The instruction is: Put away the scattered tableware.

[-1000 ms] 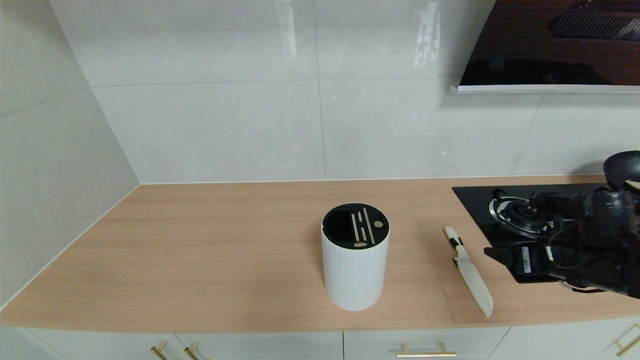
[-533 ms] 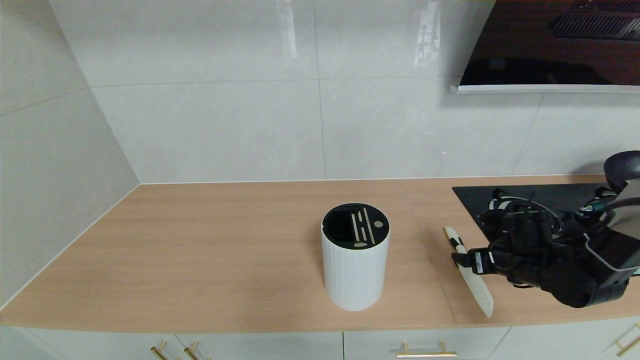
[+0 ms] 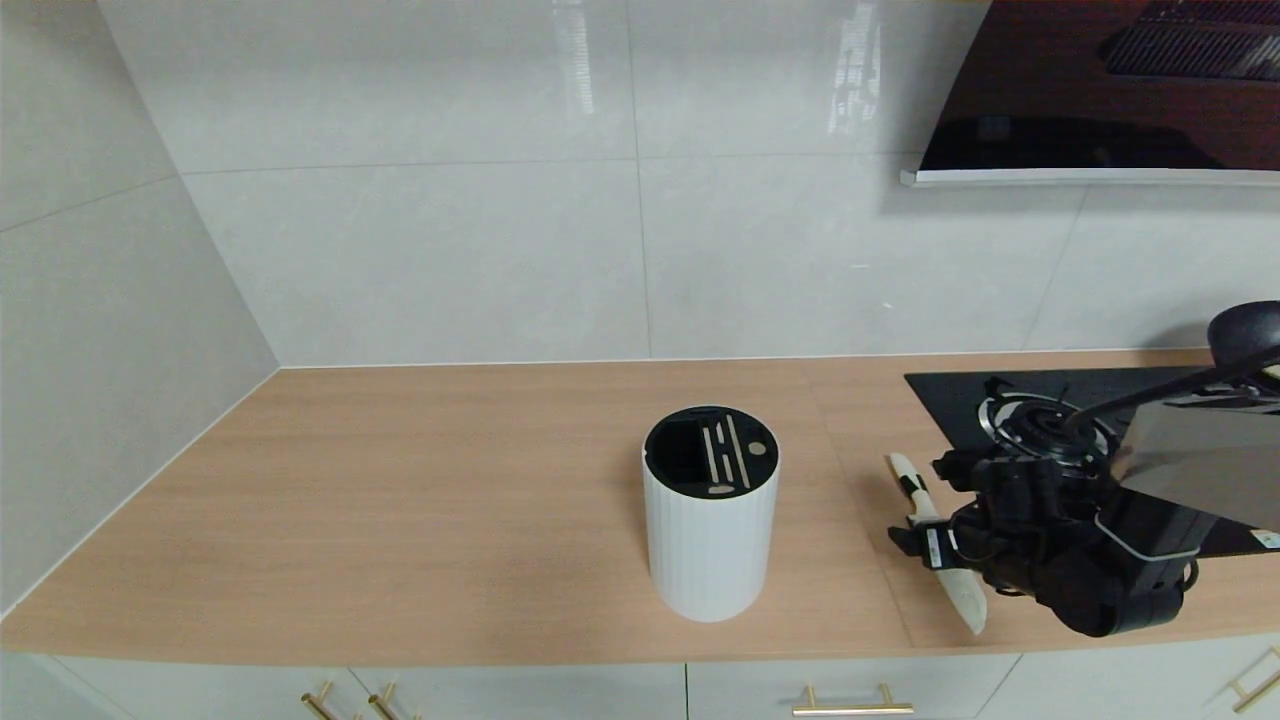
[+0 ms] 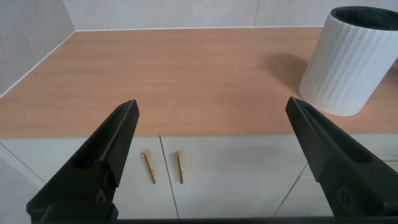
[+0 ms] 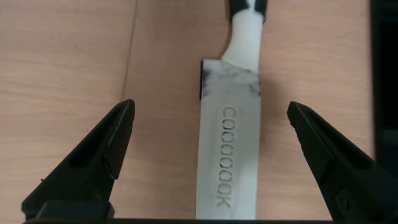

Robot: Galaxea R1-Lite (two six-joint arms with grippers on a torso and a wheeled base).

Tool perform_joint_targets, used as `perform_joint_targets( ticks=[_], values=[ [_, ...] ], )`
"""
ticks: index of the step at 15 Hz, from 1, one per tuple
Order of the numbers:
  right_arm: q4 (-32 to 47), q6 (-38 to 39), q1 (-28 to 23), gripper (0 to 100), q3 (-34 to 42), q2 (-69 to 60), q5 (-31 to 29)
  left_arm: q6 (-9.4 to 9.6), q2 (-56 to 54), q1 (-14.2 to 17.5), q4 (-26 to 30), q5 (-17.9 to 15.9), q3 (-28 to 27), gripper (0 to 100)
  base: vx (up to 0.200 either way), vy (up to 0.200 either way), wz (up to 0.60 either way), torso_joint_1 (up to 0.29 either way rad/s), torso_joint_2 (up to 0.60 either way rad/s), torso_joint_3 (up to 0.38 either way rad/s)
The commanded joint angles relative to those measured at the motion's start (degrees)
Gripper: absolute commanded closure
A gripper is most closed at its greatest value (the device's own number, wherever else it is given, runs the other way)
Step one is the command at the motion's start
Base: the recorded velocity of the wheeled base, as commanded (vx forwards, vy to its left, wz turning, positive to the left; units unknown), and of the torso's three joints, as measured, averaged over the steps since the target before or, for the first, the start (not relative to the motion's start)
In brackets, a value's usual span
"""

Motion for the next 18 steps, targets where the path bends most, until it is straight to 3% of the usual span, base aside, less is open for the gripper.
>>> perform_joint_targets(
  ticks=[1, 18],
  values=[
    [-1.30, 0.01, 0.02, 0, -0.45, 1.88, -0.06, -0.01, 0.09, 0.02, 0.02, -0.03, 0.00, 0, 0.000, 0.000, 0.00, 0.000, 0.00, 0.000],
    [-4.02, 0.09, -1.48, 0, -2.56, 4.52, 0.29, -0.01, 0.00, 0.02, 0.02, 0.05, 0.00, 0, 0.000, 0.000, 0.00, 0.000, 0.00, 0.000]
  ],
)
